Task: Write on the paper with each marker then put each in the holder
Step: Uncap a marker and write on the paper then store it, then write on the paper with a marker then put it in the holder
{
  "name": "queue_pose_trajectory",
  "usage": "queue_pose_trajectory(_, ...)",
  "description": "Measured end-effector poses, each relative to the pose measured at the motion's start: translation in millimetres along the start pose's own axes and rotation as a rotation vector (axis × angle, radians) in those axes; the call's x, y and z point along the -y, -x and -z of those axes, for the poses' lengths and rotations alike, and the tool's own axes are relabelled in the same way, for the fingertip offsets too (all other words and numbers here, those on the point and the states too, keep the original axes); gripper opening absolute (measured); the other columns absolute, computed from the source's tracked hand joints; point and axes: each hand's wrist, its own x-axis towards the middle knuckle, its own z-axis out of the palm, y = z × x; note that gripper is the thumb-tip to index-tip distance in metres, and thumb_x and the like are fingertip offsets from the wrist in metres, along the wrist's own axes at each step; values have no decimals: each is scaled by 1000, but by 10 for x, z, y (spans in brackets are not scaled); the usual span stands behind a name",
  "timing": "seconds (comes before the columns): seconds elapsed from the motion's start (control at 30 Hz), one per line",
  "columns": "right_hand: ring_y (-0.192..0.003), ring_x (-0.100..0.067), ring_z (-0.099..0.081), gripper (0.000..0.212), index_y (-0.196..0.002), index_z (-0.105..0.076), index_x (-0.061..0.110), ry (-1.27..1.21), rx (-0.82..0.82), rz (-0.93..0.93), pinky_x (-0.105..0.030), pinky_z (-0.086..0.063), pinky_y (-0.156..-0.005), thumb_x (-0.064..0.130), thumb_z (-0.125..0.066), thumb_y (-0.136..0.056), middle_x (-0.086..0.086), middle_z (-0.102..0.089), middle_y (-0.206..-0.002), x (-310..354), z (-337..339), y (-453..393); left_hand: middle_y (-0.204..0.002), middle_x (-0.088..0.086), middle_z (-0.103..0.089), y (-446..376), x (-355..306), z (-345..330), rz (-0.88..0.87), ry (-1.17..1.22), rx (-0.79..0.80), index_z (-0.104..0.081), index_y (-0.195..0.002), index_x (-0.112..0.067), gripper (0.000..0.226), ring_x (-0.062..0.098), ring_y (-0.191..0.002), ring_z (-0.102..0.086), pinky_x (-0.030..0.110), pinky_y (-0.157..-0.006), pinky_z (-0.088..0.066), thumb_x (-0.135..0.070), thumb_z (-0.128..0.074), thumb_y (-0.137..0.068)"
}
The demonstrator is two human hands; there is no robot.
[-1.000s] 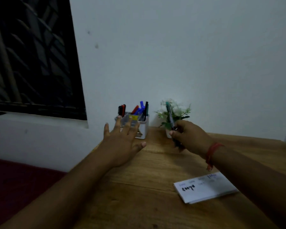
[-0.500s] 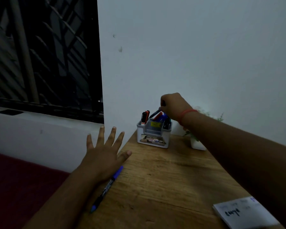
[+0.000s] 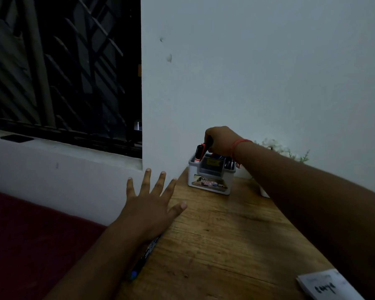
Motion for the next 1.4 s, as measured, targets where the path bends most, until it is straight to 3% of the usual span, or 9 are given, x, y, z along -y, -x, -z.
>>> queue_pose_trajectory(0.33,-90,-19,-61,44,-133,-56,12,-190,-242,97,-27,-44,-78,6,-70,-92,-10,-62,-119,-112,218,566,-161,-10,23,11,57,53,9,59,54,9,-153,-44,96,23,-142,37,63,-109,23,-89,18,-68)
queue_pose_trajectory(0.43,-83,-10,-56,40,-130,-58,14,-192,-245,218,-25,-43,-79,12,-71,-92,-3,-62,-116,-98,204,1060,-164,-8,-15,50,125,173,28,158,58,-38,-145,-42,76,22,-151,6,60,-112,17,-82,-13,-85)
queue_pose_trajectory(0.5,-87,-10,-59,38,-129,-58,19,-167,-202,262,-26,-46,-79,18,-71,-93,4,-61,-113,-102,149,1401,-136,-9,-51,85,157,256,32,228,-11,-64,-105,-35,43,22,-139,-29,59,-116,5,-68,-40,-90)
queue_pose_trajectory(0.63,-86,0,-62,39,-126,-51,37,-220,-65,260,-18,-51,-72,40,-60,-88,21,-55,-106,-141,98,1941,-89,-9,-52,151,136,315,-4,279,7,-57,-72,-25,28,16,-97,-45,47,-105,-26,-50,-54,-86)
queue_pose_trajectory(1.0,-91,9,-61,33,-124,-41,64,-187,43,163,-8,-47,-56,71,-40,-92,37,-53,-110,-784,30,2896,-77,8,-61,162,-401,324,-80,400,163,-62,-78,-9,37,21,-73,-59,34,-61,-42,-43,-51,-91)
queue_pose_trajectory(1.13,-96,15,-59,45,-129,-32,71,-144,80,106,-15,-53,-58,72,-41,-86,43,-50,-116,-1102,-17,3170,-79,20,-60,82,-890,511,-174,627,91,-61,-78,-1,42,23,-66,-52,34,-61,-39,-36,-49,-97)
queue_pose_trajectory(1.23,-101,17,-56,47,-130,-25,74,-140,80,96,-17,-53,-61,78,-34,-84,45,-47,-119,-1151,42,3293,-64,1,-55,6,-1332,669,-193,865,12,-57,-63,-19,42,9,-56,-49,30,-60,-38,-42,-49,-97)
queue_pose_trajectory(1.33,-102,17,-55,52,-134,-19,72,-155,-14,93,-14,-47,-60,85,-27,-84,43,-45,-121,-1083,152,3374,-57,-8,-57,-84,-1867,722,-91,1264,105,-64,-70,-20,35,10,-52,-51,26,-58,-47,-40,-51,-95)
queue_pose_trajectory(1.4,-100,13,-57,58,-138,-19,69,-245,-113,111,-13,-46,-59,80,-41,-85,38,-49,-121,-1018,159,3407,-55,-6,-57,-112,-2213,678,-18,1509,196,-65,-74,-13,32,10,-45,-46,24,-52,-49,-30,-52,-97)
